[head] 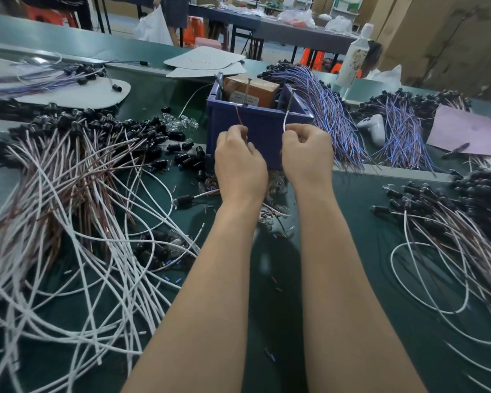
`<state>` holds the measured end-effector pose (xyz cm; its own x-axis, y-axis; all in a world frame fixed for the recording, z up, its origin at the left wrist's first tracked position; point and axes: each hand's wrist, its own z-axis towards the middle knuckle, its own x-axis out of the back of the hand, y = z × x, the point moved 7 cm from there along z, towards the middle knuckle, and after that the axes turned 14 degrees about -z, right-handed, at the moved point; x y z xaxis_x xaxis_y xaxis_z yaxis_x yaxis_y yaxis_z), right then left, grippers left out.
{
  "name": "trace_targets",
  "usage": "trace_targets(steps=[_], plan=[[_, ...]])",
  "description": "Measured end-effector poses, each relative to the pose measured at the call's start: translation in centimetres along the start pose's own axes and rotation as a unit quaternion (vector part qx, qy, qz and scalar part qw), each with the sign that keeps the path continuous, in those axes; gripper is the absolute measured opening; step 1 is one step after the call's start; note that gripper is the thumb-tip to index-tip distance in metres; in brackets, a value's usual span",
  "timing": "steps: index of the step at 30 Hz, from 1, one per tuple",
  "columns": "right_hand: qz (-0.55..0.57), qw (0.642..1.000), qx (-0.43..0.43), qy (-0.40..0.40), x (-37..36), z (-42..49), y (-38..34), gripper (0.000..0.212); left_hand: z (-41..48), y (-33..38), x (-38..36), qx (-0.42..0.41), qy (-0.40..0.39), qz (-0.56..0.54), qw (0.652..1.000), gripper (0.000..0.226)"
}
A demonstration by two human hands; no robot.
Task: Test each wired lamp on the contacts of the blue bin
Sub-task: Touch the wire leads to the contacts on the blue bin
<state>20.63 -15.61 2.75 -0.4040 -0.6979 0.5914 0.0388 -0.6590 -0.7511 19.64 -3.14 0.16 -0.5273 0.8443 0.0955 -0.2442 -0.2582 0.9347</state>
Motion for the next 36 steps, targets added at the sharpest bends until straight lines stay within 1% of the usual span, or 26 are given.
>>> trace_targets(steps=[4,11,14,30,36], plan=[[0.003,1.0,0.002,-0.003,0.0,-0.1,0.0,0.028,-0.3,0.9,0.3,-0.044,0.022,-0.012,0.999,0.033],[0.002,1.0,-0.002,-0.013,-0.1,-0.1,0.1,0.027,-0.3,1.2,0.9,-0.075,0.052,-0.014,0.996,0.036],[-0.004,1.0,0.001,-0.017,-0.2,-0.1,0.1,0.027,-0.4,1.4,0.8,-0.087,0.051,-0.013,0.995,0.036],[-0.003,1.0,-0.002,-0.017,-0.5,0.1,0.3,0.026,0.0,0.6,0.9,-0.053,0.051,-0.019,0.997,0.036],[-0.004,1.0,0.002,-0.019,-0.5,0.1,0.3,0.026,0.1,0.4,0.6,-0.046,0.039,-0.018,0.998,0.036]])
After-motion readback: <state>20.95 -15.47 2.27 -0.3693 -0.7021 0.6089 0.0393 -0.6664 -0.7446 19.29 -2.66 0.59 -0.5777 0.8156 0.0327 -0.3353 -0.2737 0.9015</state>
